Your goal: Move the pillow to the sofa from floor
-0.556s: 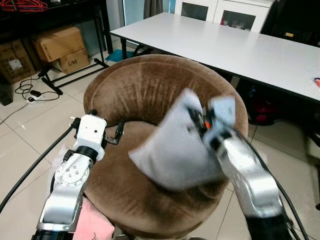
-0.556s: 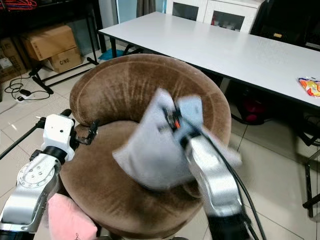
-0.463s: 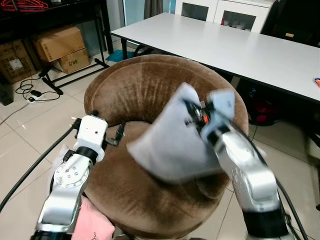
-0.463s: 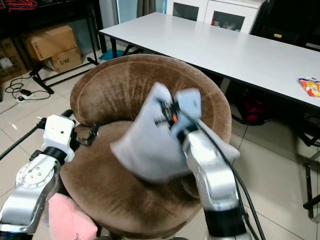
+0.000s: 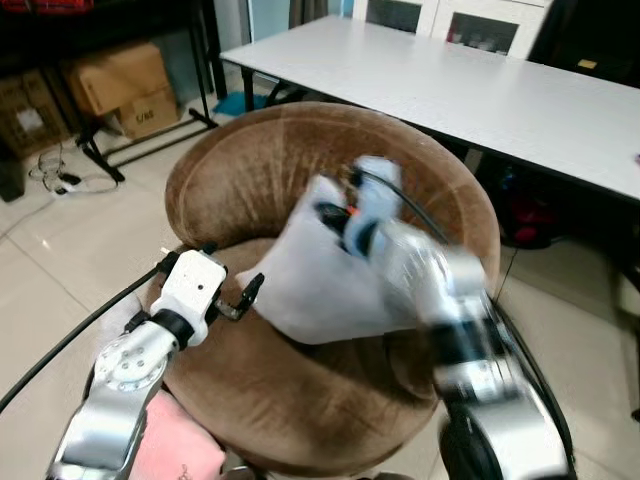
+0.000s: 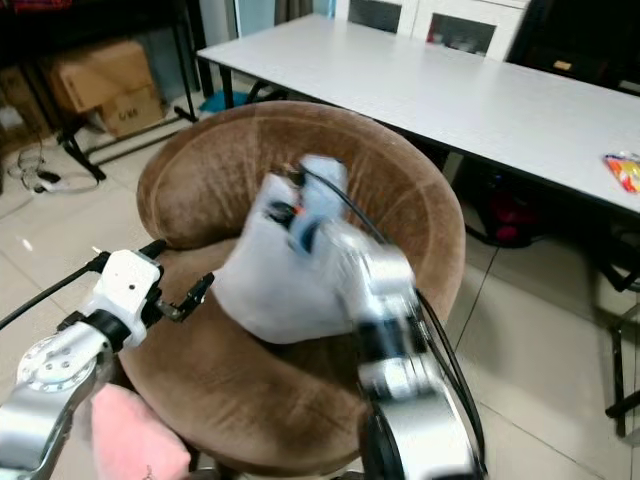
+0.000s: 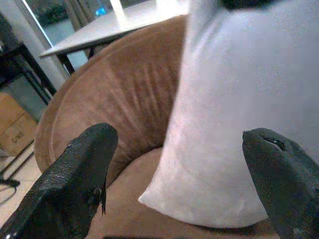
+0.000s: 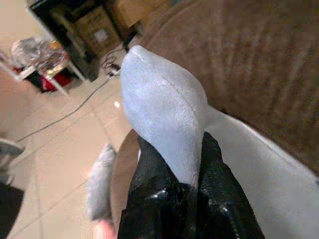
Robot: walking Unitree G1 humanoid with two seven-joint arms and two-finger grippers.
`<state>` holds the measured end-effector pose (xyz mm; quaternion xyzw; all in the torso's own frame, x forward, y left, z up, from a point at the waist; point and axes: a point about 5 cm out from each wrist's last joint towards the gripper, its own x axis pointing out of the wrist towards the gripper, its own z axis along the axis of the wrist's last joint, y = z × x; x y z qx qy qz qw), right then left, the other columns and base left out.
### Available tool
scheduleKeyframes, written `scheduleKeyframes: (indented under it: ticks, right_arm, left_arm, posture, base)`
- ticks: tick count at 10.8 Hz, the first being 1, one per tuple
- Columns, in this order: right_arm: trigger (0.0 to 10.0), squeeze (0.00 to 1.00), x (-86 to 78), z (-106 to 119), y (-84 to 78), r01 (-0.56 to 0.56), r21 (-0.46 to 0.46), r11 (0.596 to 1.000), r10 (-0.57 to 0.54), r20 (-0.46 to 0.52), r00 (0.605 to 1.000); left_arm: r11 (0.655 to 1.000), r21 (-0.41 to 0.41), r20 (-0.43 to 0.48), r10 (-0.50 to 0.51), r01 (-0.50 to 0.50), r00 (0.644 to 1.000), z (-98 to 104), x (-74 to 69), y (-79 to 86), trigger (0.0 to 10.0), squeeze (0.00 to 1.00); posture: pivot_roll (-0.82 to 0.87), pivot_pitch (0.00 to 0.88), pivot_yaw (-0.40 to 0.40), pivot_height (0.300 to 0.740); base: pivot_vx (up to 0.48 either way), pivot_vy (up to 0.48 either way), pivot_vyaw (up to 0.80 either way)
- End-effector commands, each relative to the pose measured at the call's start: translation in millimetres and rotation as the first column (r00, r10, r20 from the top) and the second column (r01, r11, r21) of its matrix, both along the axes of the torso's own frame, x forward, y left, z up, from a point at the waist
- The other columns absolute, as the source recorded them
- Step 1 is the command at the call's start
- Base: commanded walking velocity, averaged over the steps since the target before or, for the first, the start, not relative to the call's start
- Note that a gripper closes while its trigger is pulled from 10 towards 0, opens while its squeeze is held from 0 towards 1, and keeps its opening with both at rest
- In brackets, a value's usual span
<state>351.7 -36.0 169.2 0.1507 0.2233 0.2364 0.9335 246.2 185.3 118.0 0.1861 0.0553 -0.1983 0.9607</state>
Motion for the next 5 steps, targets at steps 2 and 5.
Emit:
scheduleKeyframes:
  ticks: [2,5]
  right_arm:
    - [10.0,0.00,17.7,13.9,10.3,0.043,0.080,0.996,-0.040,-0.038,0.998]
    - [10.0,0.00,44.7,10.1,-18.4,0.386,0.034,0.922,-0.379,-0.137,0.915]
  left_arm:
    - [1.000,0.003,-0.013,-0.005,0.005,1.000,2.1,-8.9,1.5,10.0,0.00]
    - [1.000,0.011,-0.025,0.005,-0.005,1.000,1.3,-16.4,1.0,10.0,0.00]
  posture:
    - [0.01,0.000,-0.066,0.740]
    - [0.02,0.000,-0.087,0.740]
  base:
    - [0.000,0.000,0.00]
    - [0.000,0.000,0.00]
